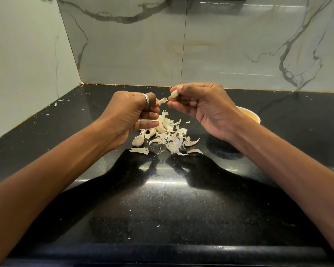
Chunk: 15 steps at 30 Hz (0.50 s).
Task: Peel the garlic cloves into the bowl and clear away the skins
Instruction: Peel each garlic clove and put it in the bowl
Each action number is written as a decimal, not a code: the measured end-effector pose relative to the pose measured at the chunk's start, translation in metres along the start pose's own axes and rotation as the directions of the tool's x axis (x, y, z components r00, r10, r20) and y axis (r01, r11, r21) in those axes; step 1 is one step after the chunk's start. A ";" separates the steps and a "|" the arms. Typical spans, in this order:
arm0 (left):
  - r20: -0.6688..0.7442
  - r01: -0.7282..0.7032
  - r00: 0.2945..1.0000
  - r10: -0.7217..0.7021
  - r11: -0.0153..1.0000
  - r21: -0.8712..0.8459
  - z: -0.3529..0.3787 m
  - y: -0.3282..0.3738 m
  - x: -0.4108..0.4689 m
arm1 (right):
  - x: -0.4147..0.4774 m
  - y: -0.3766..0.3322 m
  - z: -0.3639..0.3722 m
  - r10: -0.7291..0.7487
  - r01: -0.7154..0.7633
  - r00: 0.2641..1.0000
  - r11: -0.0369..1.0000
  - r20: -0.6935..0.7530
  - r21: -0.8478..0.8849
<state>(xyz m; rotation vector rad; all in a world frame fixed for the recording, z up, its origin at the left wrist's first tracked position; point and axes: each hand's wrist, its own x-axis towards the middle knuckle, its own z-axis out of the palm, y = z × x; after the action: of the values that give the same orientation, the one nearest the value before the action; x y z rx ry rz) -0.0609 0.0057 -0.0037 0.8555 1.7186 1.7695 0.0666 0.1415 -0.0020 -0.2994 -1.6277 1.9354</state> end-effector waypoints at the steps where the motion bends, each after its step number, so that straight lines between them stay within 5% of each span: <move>1: -0.001 -0.001 1.000 0.001 1.000 0.001 0.000 0.000 0.000 | 0.000 0.000 0.000 0.008 -0.008 1.000 1.000 0.006 0.004; 9: -0.011 -0.041 0.999 0.041 0.998 0.047 -0.002 -0.003 0.002 | 0.000 -0.001 0.000 0.017 -0.017 1.000 1.000 -0.005 -0.021; 15: -0.030 -0.158 0.985 0.169 0.959 0.236 -0.005 -0.009 0.006 | 0.000 -0.001 0.000 0.037 -0.037 0.999 0.998 0.003 -0.052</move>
<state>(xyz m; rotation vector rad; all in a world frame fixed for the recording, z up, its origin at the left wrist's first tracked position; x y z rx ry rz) -0.0691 0.0078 -0.0118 1.0894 1.9665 1.7275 0.0671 0.1415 -0.0014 -0.3484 -1.6882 1.9246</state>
